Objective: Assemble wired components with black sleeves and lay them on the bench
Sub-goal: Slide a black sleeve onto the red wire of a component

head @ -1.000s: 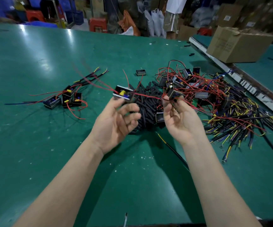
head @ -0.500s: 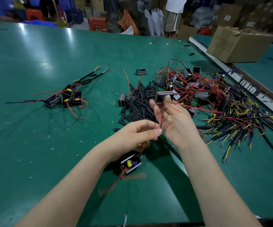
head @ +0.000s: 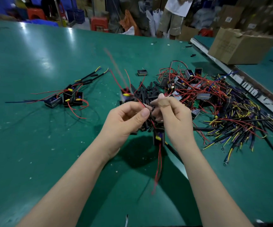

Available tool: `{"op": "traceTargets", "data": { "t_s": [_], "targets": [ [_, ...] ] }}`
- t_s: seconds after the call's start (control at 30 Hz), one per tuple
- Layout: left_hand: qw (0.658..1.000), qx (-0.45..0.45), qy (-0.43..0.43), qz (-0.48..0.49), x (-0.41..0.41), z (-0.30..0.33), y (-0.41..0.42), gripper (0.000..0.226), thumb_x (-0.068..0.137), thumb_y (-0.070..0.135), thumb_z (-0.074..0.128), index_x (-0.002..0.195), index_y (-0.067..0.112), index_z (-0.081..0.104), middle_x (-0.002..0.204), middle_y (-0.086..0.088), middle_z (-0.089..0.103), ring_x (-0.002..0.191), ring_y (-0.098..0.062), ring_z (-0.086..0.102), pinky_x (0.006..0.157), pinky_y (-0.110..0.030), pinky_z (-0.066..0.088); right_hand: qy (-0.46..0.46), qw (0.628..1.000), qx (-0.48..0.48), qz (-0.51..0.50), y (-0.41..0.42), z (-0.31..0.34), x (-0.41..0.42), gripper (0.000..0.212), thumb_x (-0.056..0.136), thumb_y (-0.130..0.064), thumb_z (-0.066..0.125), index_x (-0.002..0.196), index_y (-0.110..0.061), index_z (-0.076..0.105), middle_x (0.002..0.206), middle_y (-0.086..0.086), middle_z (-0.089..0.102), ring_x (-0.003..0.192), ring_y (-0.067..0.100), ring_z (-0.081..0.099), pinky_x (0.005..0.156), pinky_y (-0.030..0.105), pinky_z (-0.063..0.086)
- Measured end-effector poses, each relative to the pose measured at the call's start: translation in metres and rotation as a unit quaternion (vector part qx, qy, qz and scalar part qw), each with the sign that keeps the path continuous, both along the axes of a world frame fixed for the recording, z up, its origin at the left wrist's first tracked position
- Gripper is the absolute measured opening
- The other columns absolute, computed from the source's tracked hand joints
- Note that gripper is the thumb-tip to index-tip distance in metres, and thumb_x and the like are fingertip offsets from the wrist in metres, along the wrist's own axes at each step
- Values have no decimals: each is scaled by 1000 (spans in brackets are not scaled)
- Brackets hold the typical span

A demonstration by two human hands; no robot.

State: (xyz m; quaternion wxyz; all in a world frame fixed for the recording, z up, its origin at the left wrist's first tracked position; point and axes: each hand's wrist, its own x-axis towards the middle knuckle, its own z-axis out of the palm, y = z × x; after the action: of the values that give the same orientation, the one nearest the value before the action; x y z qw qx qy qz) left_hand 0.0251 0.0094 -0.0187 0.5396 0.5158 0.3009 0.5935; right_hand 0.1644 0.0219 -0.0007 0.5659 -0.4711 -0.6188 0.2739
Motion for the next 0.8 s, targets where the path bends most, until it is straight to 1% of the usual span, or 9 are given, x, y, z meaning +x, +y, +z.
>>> {"op": "traceTargets", "data": {
  "t_s": [0.1, 0.17, 0.23, 0.3, 0.4, 0.57, 0.63, 0.7, 0.8],
  "targets": [
    [999, -5, -20, 40, 0, 3, 1, 2, 71, 30, 74, 72, 28, 74, 60, 13, 61, 52, -1, 44, 49, -14, 34, 43, 996, 23, 70, -6, 2, -6, 20, 90, -32, 55, 79, -21, 66, 65, -7, 61, 62, 9, 52, 59, 32, 44],
    [997, -13, -27, 67, -1, 4, 2, 9, 74, 25, 71, 68, 31, 72, 60, 13, 62, 51, 2, 47, 49, -11, 37, 49, 992, 34, 110, -7, 1, -8, 8, 88, -25, 59, 83, -24, 64, 70, -12, 63, 66, 3, 53, 62, 21, 44],
    [995, -22, -26, 89, -3, 5, 3, 10, 75, 29, 74, 66, 29, 70, 58, 13, 58, 49, 1, 43, 47, -11, 35, 31, 989, 34, 137, -6, -2, -8, 3, 87, -21, 64, 87, -24, 64, 74, -16, 63, 68, -2, 54, 66, 16, 43],
    [994, -31, -35, 102, -3, 4, 4, 11, 70, 31, 72, 67, 23, 67, 61, 12, 60, 50, 2, 44, 47, -10, 37, -29, 990, 50, 132, -4, -6, -8, 1, 88, -21, 64, 89, -22, 64, 76, -15, 61, 68, -1, 54, 67, 18, 41],
    [993, -25, -36, 111, -3, 3, 4, 11, 69, 28, 66, 75, 20, 60, 73, 12, 69, 58, 4, 53, 53, -10, 41, -125, 982, 112, 83, -1, -13, -8, 9, 90, -16, 61, 90, -9, 66, 80, -7, 57, 72, 0, 50, 69, 17, 39],
    [997, 19, -8, 78, -5, 2, 5, 6, 76, 25, 63, 82, 24, 64, 82, 16, 71, 70, 5, 57, 61, -12, 45, -157, 977, 134, 49, 0, -15, -8, 12, 94, -16, 56, 90, -7, 61, 83, -4, 53, 74, -2, 45, 68, 13, 36],
    [994, 49, 21, 94, -5, 3, 4, 6, 82, 20, 65, 86, 25, 64, 82, 18, 71, 66, 6, 56, 60, -11, 44, -162, 977, 135, 38, 0, -14, -8, 12, 94, -18, 54, 90, -8, 60, 83, -5, 51, 73, -2, 44, 68, 10, 35],
    [981, 94, 94, 144, -6, 2, 5, 11, 86, 18, 63, 87, 29, 63, 77, 21, 69, 64, 6, 57, 63, -10, 44, -176, 974, 134, 35, -1, -14, -8, 12, 95, -17, 52, 90, -7, 57, 85, -4, 49, 74, 2, 41, 71, 7, 32],
    [942, 132, 193, 240, -7, -2, 5, 6, 88, 30, 59, 87, 36, 58, 73, 18, 65, 70, -1, 60, 69, -21, 48, -161, 978, 131, 27, -3, -13, -9, 9, 96, -16, 48, 93, -9, 51, 87, -1, 48, 76, 7, 41, 73, 8, 32]
  ]
}}
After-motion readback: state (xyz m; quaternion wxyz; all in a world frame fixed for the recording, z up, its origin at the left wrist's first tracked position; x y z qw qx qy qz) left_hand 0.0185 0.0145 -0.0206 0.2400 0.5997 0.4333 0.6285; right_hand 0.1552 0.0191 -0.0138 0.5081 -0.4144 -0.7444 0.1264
